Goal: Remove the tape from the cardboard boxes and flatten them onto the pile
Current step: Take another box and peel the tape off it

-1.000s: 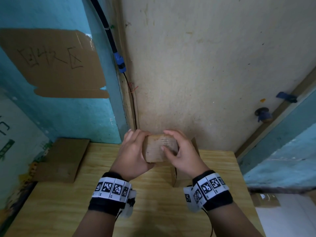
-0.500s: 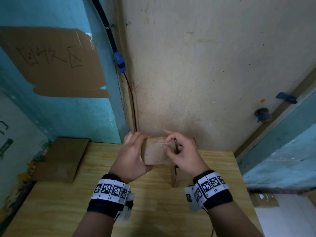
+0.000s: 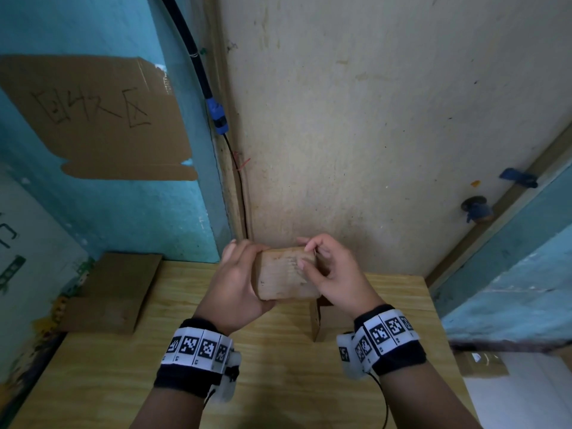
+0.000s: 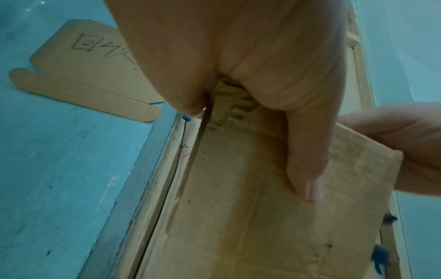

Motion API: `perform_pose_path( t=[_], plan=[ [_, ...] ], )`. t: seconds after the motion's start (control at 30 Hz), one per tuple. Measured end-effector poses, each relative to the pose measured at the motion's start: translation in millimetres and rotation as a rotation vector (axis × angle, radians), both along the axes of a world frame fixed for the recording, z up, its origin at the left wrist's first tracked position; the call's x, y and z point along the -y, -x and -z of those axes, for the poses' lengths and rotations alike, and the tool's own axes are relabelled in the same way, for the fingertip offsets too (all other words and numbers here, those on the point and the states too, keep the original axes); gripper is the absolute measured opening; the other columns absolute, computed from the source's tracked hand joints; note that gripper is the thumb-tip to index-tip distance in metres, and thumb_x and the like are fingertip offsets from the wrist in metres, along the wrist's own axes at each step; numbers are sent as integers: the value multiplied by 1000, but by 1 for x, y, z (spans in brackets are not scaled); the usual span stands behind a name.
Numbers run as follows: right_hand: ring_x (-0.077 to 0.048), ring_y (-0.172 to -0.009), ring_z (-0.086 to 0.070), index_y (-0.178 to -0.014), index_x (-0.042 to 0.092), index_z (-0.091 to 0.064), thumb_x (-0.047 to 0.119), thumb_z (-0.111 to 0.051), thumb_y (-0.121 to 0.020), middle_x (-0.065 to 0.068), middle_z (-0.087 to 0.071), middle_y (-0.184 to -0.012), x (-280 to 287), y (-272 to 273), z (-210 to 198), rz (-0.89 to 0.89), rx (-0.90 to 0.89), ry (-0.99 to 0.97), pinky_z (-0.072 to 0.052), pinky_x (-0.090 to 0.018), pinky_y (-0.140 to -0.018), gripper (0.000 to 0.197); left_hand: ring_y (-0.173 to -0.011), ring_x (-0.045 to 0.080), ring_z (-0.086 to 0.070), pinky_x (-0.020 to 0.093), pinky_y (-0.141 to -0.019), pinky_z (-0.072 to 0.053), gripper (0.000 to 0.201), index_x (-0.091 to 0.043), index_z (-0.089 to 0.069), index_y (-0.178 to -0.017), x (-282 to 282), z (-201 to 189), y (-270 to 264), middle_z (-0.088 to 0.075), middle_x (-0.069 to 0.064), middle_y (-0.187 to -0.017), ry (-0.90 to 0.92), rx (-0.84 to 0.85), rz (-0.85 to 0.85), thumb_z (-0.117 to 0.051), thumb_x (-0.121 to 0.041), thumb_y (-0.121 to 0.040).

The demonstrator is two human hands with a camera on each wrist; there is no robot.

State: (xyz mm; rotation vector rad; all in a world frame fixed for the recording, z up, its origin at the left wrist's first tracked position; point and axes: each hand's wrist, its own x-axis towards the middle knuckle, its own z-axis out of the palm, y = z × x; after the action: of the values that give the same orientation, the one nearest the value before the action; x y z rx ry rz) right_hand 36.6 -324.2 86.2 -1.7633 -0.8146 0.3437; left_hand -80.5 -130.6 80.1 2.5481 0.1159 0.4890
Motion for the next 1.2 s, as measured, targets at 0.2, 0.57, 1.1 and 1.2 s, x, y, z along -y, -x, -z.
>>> perform_pose_path(
  t=[0.2, 0.57, 1.1, 1.2],
  plan=[
    [-13, -130, -61, -84, 26, -62, 11, -76, -89, 4, -62, -143, 1, -1, 0, 16, -65, -77, -62, -44, -93, 21, -111, 12, -42, 30, -91, -45, 85, -17, -53, -125, 2, -6, -2, -49, -9, -115, -10, 38, 5, -87, -48, -53],
    [-13, -128, -64, -92, 15, -63, 9, -76, -87, 5, -64, -141, 7, 1, 0, 31, -30, -174, -60, -48, -95, 15, -110, 10, -43, 24, -89, -43, 86, -15, -54, -125, 6, -12, 1, -50, -9, -114, 15, 86, -5, -90, -43, -52],
    [0, -134, -49, -88, 35, -66, 32, -71, -92, 22, -56, -139, 2, 4, -1, -1, 87, 77, -48, -53, -109, 7, -118, 17, -43, 28, -110, -30, 86, -19, -50, -129, 7, -5, 4, -49, -8, -120, -103, 6, 0, -83, -48, -55],
    [1, -138, -45, -89, 36, -68, 32, -72, -91, 23, -53, -143, 0, 7, -1, 15, 89, 75, -42, -51, -115, 6, -120, 18, -43, 30, -116, -24, 88, -19, -49, -130, 5, -5, 4, -48, -8, -121, -110, 1, -5, -83, -50, -55]
  ],
)
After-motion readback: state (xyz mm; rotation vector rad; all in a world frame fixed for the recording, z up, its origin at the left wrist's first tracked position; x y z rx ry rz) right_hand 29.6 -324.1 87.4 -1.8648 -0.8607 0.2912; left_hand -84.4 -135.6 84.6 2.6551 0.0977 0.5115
